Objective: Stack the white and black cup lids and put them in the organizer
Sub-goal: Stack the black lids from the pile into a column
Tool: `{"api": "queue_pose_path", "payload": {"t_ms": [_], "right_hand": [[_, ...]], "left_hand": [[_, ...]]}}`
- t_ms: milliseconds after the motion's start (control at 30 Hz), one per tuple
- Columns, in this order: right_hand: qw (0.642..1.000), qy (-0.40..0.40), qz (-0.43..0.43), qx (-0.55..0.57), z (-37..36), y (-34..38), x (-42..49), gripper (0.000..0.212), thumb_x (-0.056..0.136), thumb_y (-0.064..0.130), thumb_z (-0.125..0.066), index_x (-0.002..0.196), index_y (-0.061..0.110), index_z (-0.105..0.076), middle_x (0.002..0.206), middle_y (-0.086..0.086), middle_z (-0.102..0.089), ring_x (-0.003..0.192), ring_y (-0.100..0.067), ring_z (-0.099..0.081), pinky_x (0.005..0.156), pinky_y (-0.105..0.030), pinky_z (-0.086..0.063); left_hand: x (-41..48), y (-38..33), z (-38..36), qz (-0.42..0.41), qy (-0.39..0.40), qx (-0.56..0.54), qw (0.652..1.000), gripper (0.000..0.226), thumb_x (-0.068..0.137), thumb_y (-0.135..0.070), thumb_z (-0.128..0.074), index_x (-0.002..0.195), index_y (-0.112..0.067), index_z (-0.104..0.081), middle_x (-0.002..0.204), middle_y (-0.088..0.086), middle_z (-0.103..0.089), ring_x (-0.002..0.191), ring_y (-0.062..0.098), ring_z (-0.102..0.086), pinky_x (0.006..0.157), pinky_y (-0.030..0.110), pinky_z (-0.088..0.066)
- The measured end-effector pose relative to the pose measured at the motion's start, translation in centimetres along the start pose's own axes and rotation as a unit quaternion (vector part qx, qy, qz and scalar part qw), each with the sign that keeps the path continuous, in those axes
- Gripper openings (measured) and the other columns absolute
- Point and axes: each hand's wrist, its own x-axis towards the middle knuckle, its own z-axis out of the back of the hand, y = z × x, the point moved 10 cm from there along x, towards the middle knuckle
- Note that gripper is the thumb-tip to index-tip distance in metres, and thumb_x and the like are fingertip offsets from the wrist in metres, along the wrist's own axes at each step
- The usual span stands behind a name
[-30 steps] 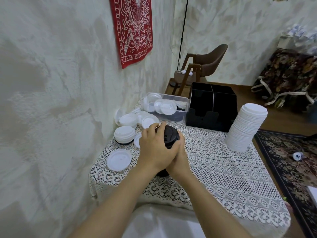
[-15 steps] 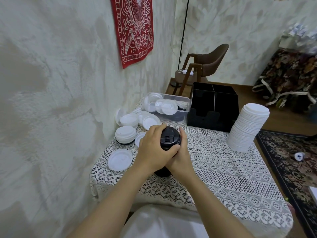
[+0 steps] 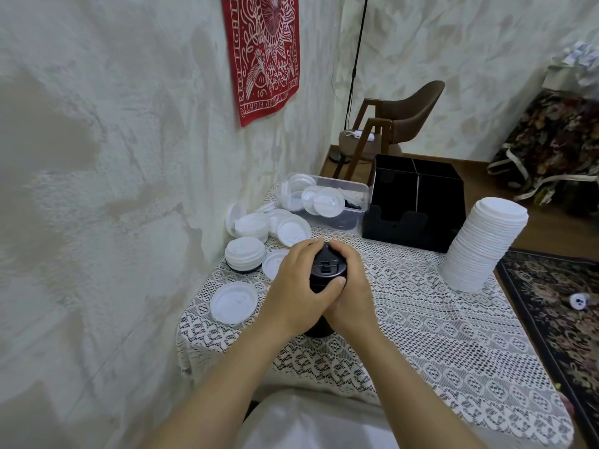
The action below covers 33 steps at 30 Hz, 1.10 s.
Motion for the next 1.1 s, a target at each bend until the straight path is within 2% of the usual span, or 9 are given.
{"api": "queue_pose_path", "payload": {"t_ms": [100, 167, 233, 333, 533, 700, 867, 1033, 1100], "right_hand": [[1.0, -0.001, 0.006, -0.004, 0.2, 0.0, -0.1, 0.077, 0.064, 0.039, -0.079, 0.131, 0.028, -0.044, 0.126, 0.014, -0.05, 0.113, 0.004, -0.051, 0.089, -0.009, -0.042], [1.0, 0.0, 0.014, -0.011, 0.2, 0.1, -0.1, 0.078, 0.064, 0.031, -0.085, 0.13, 0.028, -0.044, 0.124, 0.014, -0.05, 0.113, 0.006, -0.05, 0.091, -0.007, -0.039], [1.0, -0.001, 0.021, -0.013, 0.2, 0.2, 0.0, 0.078, 0.063, 0.031, -0.086, 0.128, 0.029, -0.043, 0.124, 0.015, -0.049, 0.115, 0.006, -0.047, 0.094, -0.006, -0.037], [1.0, -0.002, 0.02, -0.009, 0.2, -0.1, 0.1, 0.079, 0.063, 0.029, -0.087, 0.128, 0.031, -0.042, 0.124, 0.013, -0.049, 0.116, 0.003, -0.048, 0.097, -0.01, -0.039], [1.0, 0.006, 0.014, -0.003, 0.1, -0.3, 0.0, 0.08, 0.063, 0.029, -0.086, 0.129, 0.032, -0.042, 0.126, 0.016, -0.048, 0.118, 0.002, -0.048, 0.099, -0.012, -0.039], [1.0, 0.003, 0.015, -0.001, 0.1, -0.2, 0.1, 0.079, 0.061, 0.034, -0.083, 0.127, 0.035, -0.04, 0.126, 0.021, -0.046, 0.118, 0.005, -0.046, 0.097, -0.008, -0.037], [1.0, 0.004, 0.017, 0.003, 0.0, -0.1, 0.1, 0.08, 0.061, 0.034, -0.083, 0.129, 0.03, -0.042, 0.127, 0.017, -0.047, 0.118, 0.001, -0.048, 0.098, -0.009, -0.038], [1.0, 0.001, 0.016, 0.007, 0.1, -0.1, 0.1, 0.079, 0.061, 0.034, -0.082, 0.129, 0.032, -0.041, 0.127, 0.015, -0.048, 0.118, 0.001, -0.048, 0.096, -0.008, -0.037], [1.0, 0.0, 0.018, 0.006, 0.1, 0.0, 0.0, 0.079, 0.061, 0.034, -0.082, 0.128, 0.033, -0.041, 0.127, 0.014, -0.048, 0.118, 0.001, -0.048, 0.096, -0.007, -0.037]], "left_hand": [[-0.2, 1.8, 0.3, 0.035, 0.018, -0.092, 0.995, 0.072, 0.08, -0.06, -0.047, 0.143, -0.026, -0.037, 0.136, -0.017, -0.042, 0.128, -0.003, -0.038, 0.106, 0.02, -0.032], [-0.1, 4.8, 1.9, 0.086, -0.038, -0.117, 0.989, 0.074, 0.083, -0.058, -0.05, 0.146, -0.023, -0.033, 0.147, -0.01, -0.038, 0.135, 0.0, -0.032, 0.112, 0.026, -0.028], [0.1, 8.1, 4.2, 0.136, -0.106, -0.028, 0.985, 0.072, 0.088, -0.038, -0.063, 0.148, -0.016, -0.03, 0.151, 0.002, -0.033, 0.137, 0.01, -0.029, 0.114, 0.033, -0.026], [1.0, 12.6, 5.7, 0.215, -0.101, 0.101, 0.966, 0.086, 0.08, -0.02, -0.074, 0.148, -0.006, -0.023, 0.148, 0.015, -0.028, 0.138, 0.029, -0.028, 0.113, 0.038, -0.025], [2.8, 18.6, 5.3, 0.288, -0.067, 0.109, 0.949, 0.101, 0.067, -0.01, -0.083, 0.145, -0.008, -0.02, 0.139, 0.017, -0.039, 0.128, 0.033, -0.036, 0.105, 0.045, -0.038], [3.9, 19.3, 5.6, 0.265, -0.095, 0.101, 0.954, 0.101, 0.064, -0.017, -0.087, 0.143, -0.011, -0.025, 0.135, 0.015, -0.047, 0.123, 0.034, -0.045, 0.097, 0.049, -0.044], [4.2, 17.5, 5.5, 0.195, -0.124, 0.063, 0.971, 0.097, 0.065, -0.005, -0.082, 0.145, -0.014, -0.028, 0.135, 0.012, -0.044, 0.122, 0.026, -0.042, 0.091, 0.029, -0.036], [4.3, 15.9, 5.5, 0.135, -0.135, 0.006, 0.981, 0.078, 0.065, -0.012, -0.078, 0.132, -0.023, -0.041, 0.125, -0.001, -0.054, 0.115, 0.018, -0.051, 0.092, 0.034, -0.045], [4.3, 14.7, 5.2, 0.112, -0.127, 0.001, 0.986, 0.067, 0.065, -0.013, -0.081, 0.123, -0.023, -0.047, 0.117, -0.005, -0.057, 0.108, 0.013, -0.053, 0.086, 0.03, -0.045]]}}
